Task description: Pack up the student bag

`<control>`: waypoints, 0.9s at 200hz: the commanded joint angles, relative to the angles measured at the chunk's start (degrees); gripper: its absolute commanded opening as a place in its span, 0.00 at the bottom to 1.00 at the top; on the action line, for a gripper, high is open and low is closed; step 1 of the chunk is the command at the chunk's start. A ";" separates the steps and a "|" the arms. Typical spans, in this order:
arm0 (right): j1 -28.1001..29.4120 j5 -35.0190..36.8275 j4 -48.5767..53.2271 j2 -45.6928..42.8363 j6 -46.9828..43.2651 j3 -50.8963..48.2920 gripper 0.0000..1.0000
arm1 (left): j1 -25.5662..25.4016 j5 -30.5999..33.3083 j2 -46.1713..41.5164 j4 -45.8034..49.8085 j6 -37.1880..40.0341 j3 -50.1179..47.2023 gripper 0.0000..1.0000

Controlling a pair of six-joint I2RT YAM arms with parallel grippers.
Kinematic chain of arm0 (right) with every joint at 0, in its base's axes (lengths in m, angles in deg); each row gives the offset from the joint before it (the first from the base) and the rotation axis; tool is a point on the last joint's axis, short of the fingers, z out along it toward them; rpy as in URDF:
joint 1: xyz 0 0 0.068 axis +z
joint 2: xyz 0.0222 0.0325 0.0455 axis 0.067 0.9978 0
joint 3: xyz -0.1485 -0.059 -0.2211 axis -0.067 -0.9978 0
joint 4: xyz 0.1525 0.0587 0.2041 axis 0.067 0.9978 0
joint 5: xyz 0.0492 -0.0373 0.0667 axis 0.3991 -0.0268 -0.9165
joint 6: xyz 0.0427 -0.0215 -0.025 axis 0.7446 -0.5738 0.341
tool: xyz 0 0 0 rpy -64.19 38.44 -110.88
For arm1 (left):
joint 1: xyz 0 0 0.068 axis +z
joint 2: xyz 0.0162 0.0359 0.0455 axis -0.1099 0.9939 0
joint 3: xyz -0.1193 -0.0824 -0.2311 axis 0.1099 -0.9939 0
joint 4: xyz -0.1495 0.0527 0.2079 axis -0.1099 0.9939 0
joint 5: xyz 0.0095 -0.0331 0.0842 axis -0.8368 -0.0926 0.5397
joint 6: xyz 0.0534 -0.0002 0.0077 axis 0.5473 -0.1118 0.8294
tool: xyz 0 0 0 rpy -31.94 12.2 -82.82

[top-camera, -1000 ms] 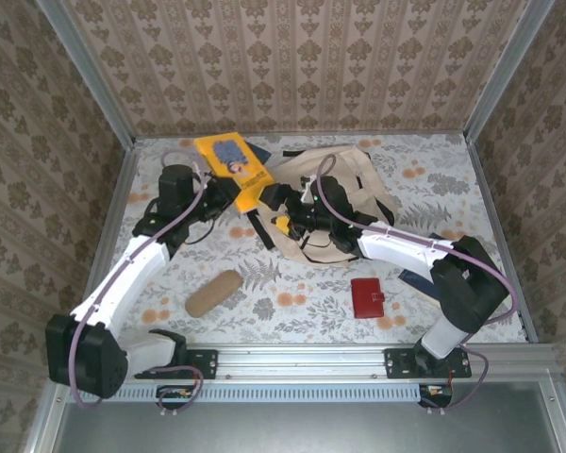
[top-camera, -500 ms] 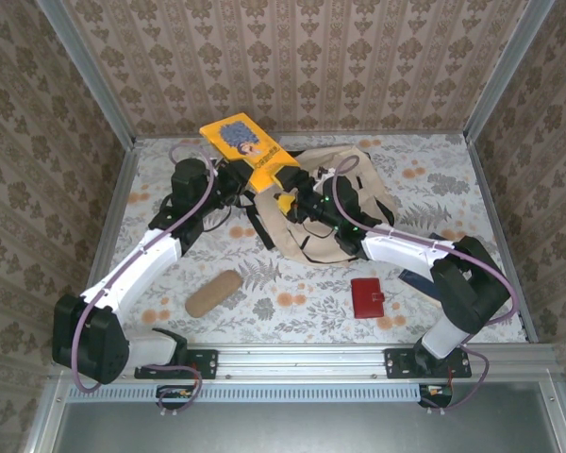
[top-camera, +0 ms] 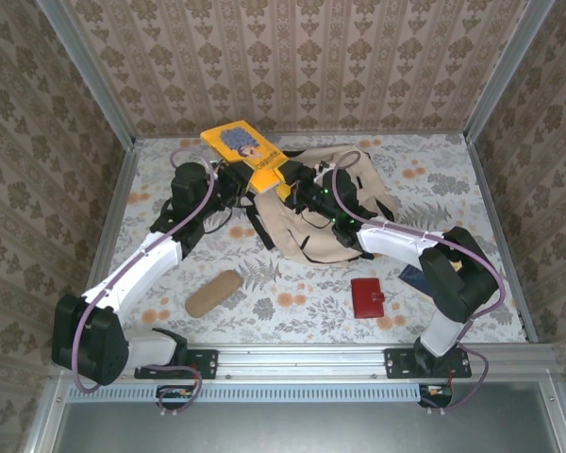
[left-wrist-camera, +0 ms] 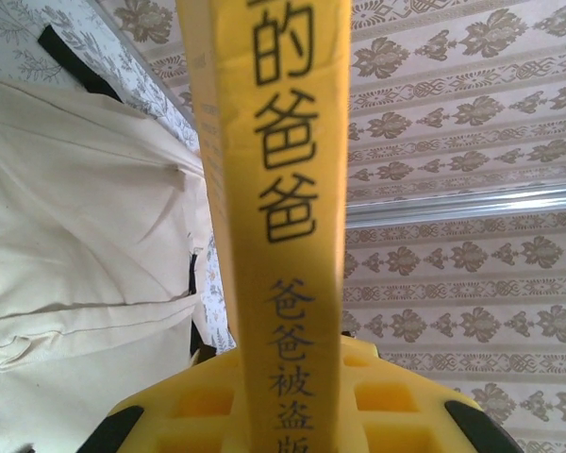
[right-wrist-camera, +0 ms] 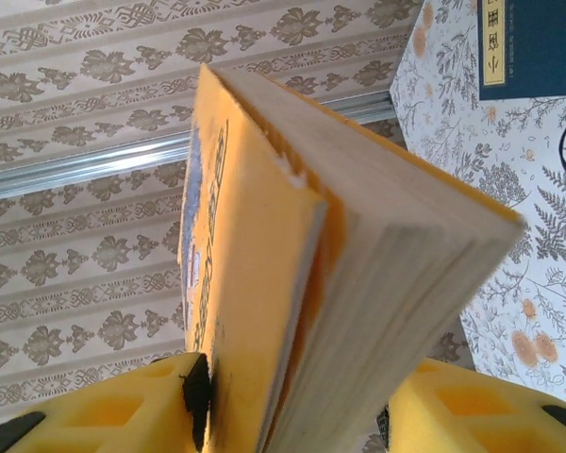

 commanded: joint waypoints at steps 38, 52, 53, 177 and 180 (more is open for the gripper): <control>-1.06 -1.30 -1.57 -0.02 1.41 2.34 0.45 | -0.34 -3.10 -2.21 -9.69 -2.18 -0.62 0.00; -1.26 -1.76 -1.87 -0.05 1.23 2.70 0.40 | -0.34 -3.42 -2.07 -9.84 -2.44 -0.96 0.00; -1.27 -1.77 -1.84 -0.08 1.23 2.70 0.40 | -0.38 -3.42 -2.09 -9.84 -2.45 -0.97 0.00; -7.99 10.35 45.37 -25.28 -37.40 1.87 0.09 | -4.19 -0.40 2.41 31.33 25.82 9.82 0.87; -8.23 11.08 47.03 -26.21 -38.37 1.97 0.09 | -4.73 0.15 2.86 32.31 26.97 10.43 0.87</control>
